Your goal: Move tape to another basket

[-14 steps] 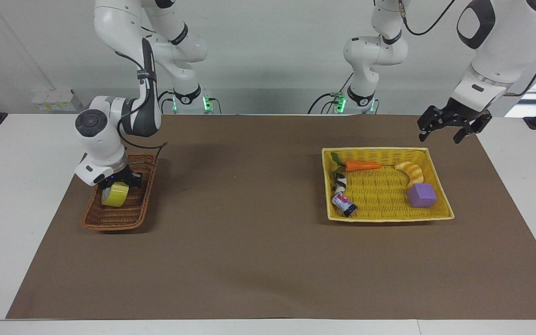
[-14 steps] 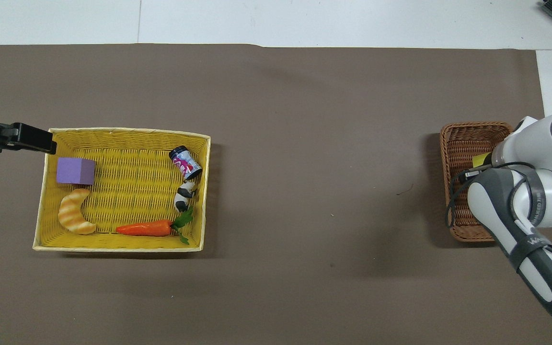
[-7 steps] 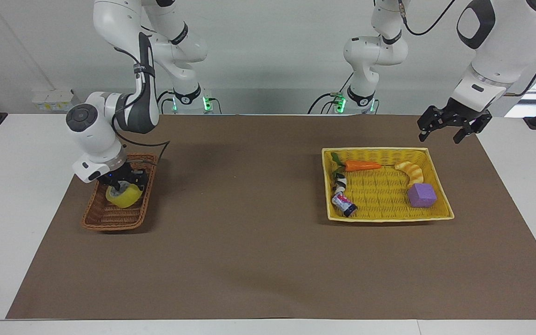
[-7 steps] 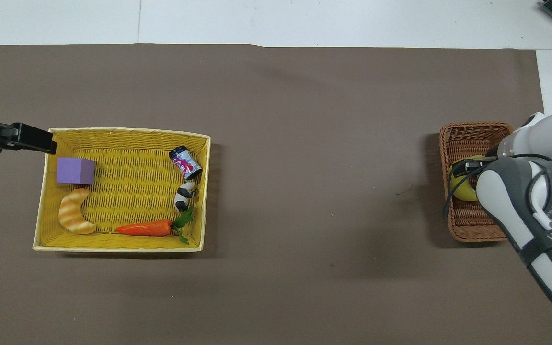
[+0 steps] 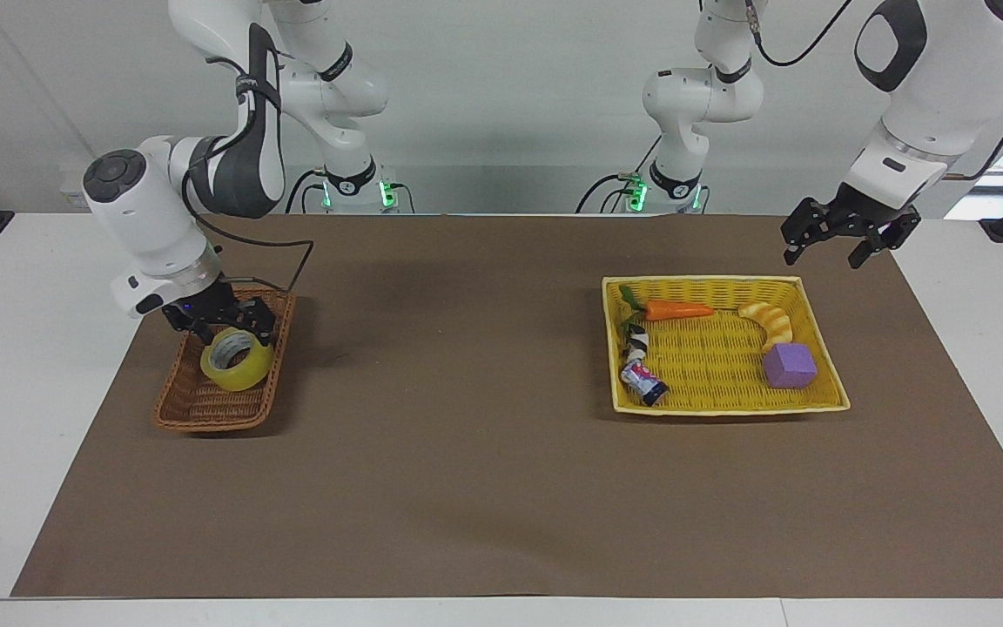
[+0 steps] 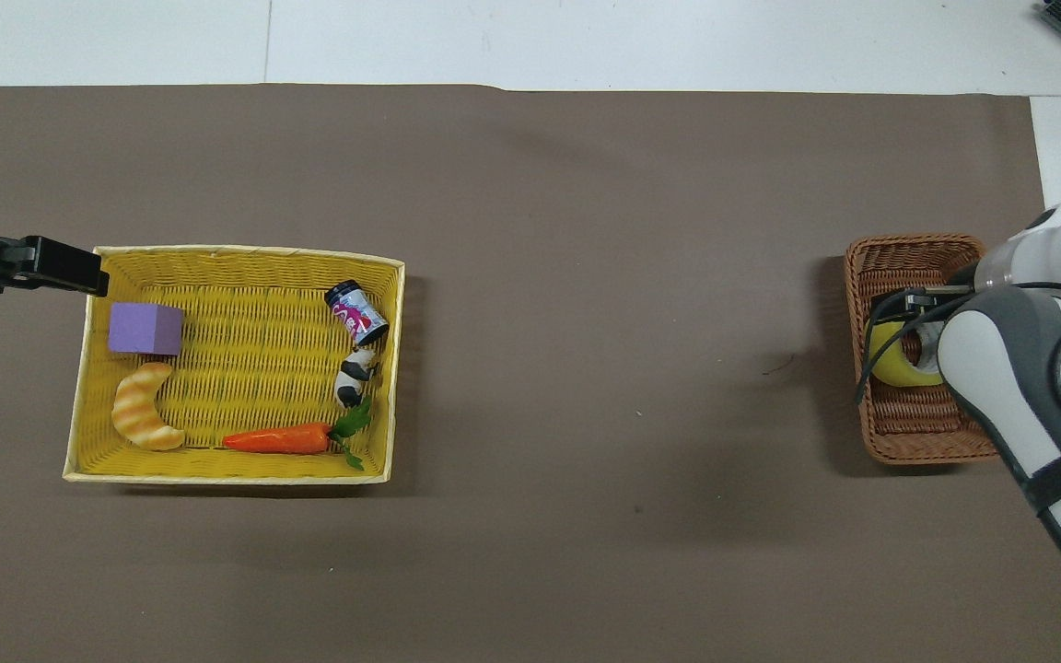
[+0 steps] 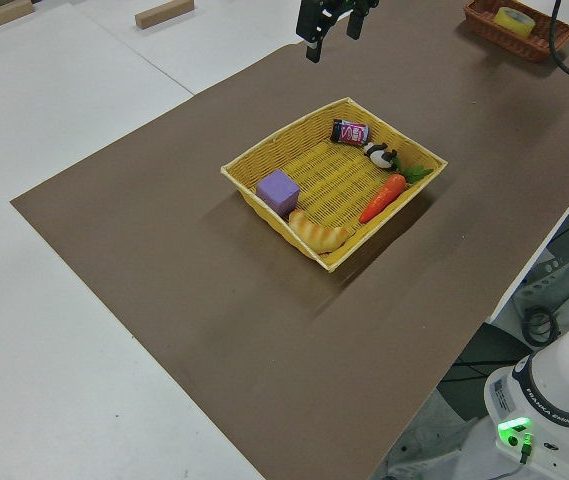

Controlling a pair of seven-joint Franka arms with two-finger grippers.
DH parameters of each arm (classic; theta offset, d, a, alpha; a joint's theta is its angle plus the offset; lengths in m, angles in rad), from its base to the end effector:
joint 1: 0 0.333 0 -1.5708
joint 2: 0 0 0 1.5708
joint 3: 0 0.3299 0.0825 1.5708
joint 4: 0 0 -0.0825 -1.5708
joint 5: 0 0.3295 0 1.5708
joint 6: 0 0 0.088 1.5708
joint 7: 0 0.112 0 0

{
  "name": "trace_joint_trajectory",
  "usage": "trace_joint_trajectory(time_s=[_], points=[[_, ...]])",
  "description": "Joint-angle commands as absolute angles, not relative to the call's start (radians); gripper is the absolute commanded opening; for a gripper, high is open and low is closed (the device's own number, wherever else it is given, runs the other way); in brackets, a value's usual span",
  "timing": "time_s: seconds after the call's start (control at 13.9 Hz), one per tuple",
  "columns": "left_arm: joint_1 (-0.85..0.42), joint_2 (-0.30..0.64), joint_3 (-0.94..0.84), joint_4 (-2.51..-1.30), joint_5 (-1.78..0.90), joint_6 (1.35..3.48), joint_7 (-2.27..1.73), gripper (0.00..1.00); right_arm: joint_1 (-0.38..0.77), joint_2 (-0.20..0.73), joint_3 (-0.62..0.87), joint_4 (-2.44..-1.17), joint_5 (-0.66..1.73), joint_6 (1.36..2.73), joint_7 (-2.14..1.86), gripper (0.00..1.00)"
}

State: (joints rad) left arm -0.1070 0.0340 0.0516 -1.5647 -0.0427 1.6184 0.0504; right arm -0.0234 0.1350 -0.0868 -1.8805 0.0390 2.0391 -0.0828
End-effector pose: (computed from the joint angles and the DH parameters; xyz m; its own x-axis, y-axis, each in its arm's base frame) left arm 0.5144 -0.0337 0.6230 0.9944 -0.1036 0.0217 -0.1044 -0.9937 0.0399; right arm 0.5468 -0.0561 0.4719 0.9987 -0.0439 0.0259 -0.0434 -0.9988 -0.0215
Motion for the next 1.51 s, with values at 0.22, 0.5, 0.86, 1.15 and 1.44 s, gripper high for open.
trace_joint_trajectory(time_s=[0.22, 0.5, 0.86, 1.15, 1.44], points=[[-0.097, 0.034, 0.044, -1.552, -0.023, 1.609, 0.057, 1.00, 0.080, 0.065, -0.078, -1.862, -0.012, 1.945, 0.113, 1.00], [-0.097, 0.034, 0.044, -1.554, -0.023, 1.609, 0.057, 1.00, 0.084, -0.020, -0.080, -1.818, -0.008, 1.834, 0.138, 1.00], [-0.097, 0.034, 0.044, -1.552, -0.023, 1.609, 0.057, 1.00, 0.077, -0.089, -0.089, -1.660, -0.005, 1.620, 0.186, 1.00], [-0.098, 0.034, 0.044, -1.552, -0.023, 1.609, 0.057, 1.00, 0.057, -0.110, -0.095, -1.572, 0.003, 1.489, 0.184, 1.00], [-0.097, 0.034, 0.044, -1.552, -0.023, 1.609, 0.057, 1.00, 0.058, -0.143, -0.091, -1.652, -0.014, 1.489, 0.129, 1.00]])
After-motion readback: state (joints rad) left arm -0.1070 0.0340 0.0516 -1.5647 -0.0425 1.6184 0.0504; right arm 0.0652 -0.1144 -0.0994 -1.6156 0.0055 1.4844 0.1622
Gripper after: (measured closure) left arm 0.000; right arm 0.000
